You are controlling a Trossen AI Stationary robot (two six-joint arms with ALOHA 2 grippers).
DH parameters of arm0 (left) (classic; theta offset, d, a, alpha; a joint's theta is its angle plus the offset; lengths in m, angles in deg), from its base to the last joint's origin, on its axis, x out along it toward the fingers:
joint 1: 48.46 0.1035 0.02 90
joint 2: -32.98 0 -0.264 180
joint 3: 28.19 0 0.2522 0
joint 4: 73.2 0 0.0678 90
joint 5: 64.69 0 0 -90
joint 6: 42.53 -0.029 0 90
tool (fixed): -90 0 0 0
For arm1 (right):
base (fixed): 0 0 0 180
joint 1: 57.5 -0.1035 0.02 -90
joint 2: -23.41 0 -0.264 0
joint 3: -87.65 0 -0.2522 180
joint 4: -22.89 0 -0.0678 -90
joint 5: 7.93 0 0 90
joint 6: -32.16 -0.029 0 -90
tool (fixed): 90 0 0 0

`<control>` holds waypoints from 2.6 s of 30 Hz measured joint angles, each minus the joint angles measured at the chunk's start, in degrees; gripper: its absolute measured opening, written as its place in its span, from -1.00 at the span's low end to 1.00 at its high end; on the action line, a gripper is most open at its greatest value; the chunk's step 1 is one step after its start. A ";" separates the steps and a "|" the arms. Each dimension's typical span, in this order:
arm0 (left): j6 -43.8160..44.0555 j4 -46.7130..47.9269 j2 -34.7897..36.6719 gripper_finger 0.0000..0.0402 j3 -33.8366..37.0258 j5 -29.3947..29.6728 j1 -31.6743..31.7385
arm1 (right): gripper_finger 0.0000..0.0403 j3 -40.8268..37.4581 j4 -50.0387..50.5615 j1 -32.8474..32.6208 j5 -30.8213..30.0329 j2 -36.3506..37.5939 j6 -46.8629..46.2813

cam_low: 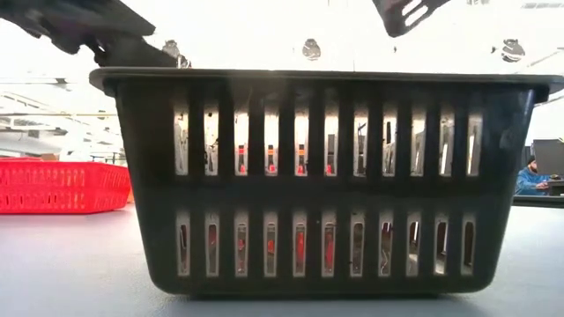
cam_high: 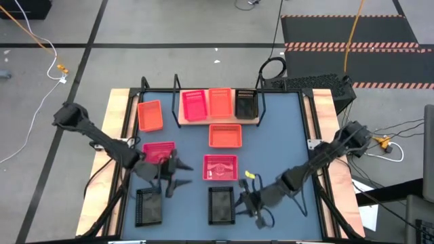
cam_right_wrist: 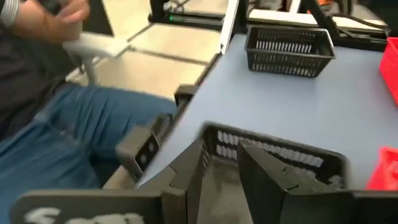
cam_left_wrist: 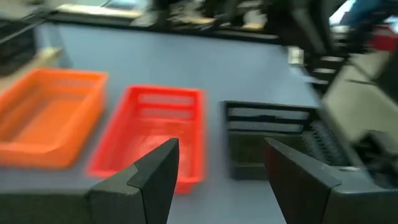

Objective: Stack baskets on shelf by color
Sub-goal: Stack the right black basket on top of the black basket on the shelf

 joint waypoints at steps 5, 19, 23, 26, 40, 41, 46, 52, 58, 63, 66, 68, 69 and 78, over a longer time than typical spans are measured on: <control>-3.89 -7.76 -3.89 0.15 -0.94 2.41 -7.04 | -0.54 10.23 6.86 -3.82 -7.44 -8.25 -3.61; -7.08 9.93 -16.92 0.15 -18.40 9.22 -15.11 | -0.54 33.31 37.66 -4.84 -7.79 -19.92 -17.31; -7.03 10.59 -17.32 0.15 -18.65 9.26 -14.90 | -0.54 33.02 37.33 -4.93 -2.58 -19.90 -16.41; -7.02 10.92 -17.30 0.16 -18.62 9.26 -14.50 | -0.54 30.66 34.81 -4.88 -2.70 -19.81 -15.58; -2.35 12.69 -17.30 0.16 -18.58 9.24 -13.88 | -0.41 24.92 34.79 -4.89 -3.99 -19.88 -11.02; -1.69 13.00 -17.30 0.16 -18.58 9.24 -13.88 | -0.41 24.92 35.70 -4.72 -3.94 -19.88 -11.02; 1.53 14.87 -17.30 0.16 -18.56 9.24 -13.89 | -0.46 24.88 39.02 -4.50 -3.73 -19.88 -10.71; 4.93 16.29 -17.30 0.16 -18.56 9.22 -13.89 | -0.86 24.87 39.50 -4.56 0.74 -19.37 -6.68; 6.98 16.71 -17.28 0.16 -18.54 9.20 -13.89 | -0.96 24.84 38.15 -5.99 0.19 -15.09 1.45; 6.75 16.85 -17.28 0.16 -18.53 9.20 -13.89 | -0.97 24.84 38.94 -5.80 -8.17 -6.54 10.87; 4.54 18.66 -17.28 0.16 -18.51 9.35 -13.88 | -0.98 24.85 43.82 -3.66 -17.18 -1.04 18.29; 1.64 19.74 -17.28 0.16 -18.51 10.75 -13.53 | -0.98 24.85 47.15 -0.80 -23.39 2.47 21.97; 0.19 20.31 -17.28 0.16 -18.51 11.69 -13.18 | -0.98 24.86 49.06 1.08 -25.88 4.16 23.25; -0.59 28.88 -17.28 0.16 -18.51 13.64 -4.18 | -0.99 24.85 66.71 28.19 -28.04 12.80 28.96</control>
